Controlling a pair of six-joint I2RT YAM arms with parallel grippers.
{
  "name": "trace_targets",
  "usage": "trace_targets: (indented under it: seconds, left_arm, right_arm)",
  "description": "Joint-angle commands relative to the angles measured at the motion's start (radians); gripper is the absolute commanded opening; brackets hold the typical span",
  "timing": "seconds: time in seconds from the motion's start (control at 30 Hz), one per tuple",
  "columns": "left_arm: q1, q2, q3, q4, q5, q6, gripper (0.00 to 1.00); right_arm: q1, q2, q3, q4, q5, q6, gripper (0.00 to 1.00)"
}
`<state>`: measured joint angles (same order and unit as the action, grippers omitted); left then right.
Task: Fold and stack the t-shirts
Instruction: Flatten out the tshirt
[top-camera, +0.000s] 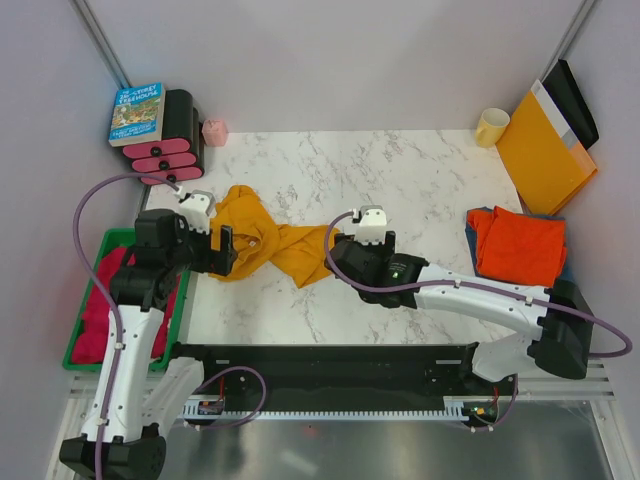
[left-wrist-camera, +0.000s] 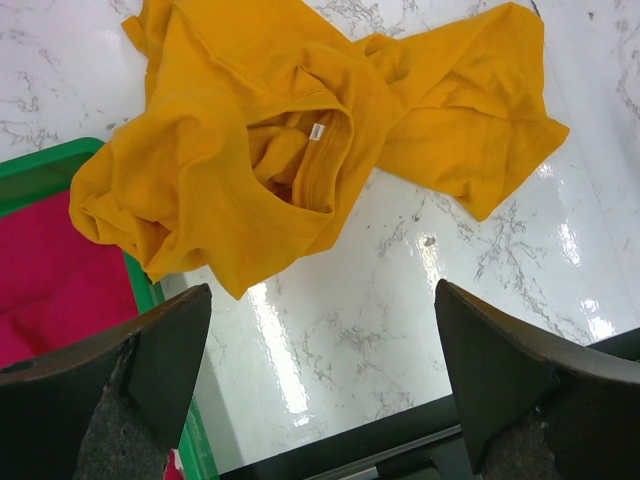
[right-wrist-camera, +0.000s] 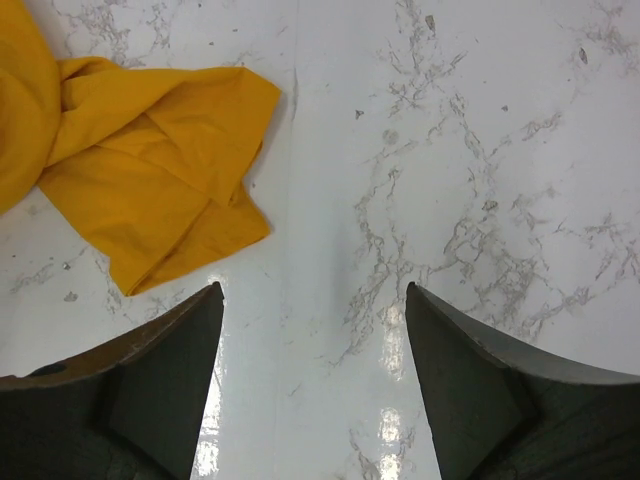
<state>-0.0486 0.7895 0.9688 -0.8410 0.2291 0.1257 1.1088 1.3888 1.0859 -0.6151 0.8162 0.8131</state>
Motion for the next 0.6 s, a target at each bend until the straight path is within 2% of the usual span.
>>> trace_targets:
  seconds: [0.0,0.2,0.4,0.57]
  left_arm:
    - [-0.007,-0.016,0.025,0.008,-0.051,-0.026,1.00]
    - [0.009,-0.003,0.024,0.043,-0.080,-0.034,1.00]
    - [0.021,0.066,0.051,0.069,-0.132,-0.035,1.00]
    - [0.023,0.207,0.079,0.161,-0.175,0.012,0.99]
  right_arm:
    - [0.017,0.019,0.068,-0.026,0.051,0.026,0.81]
    - [0.017,0.024,0.078,-0.032,0.077,-0.052,0.81]
    - [0.016,-0.046,0.037,-0.031,0.152,-0.061,0.81]
    - [0.016,-0.062,0.040,-0.024,0.140,-0.097,0.80]
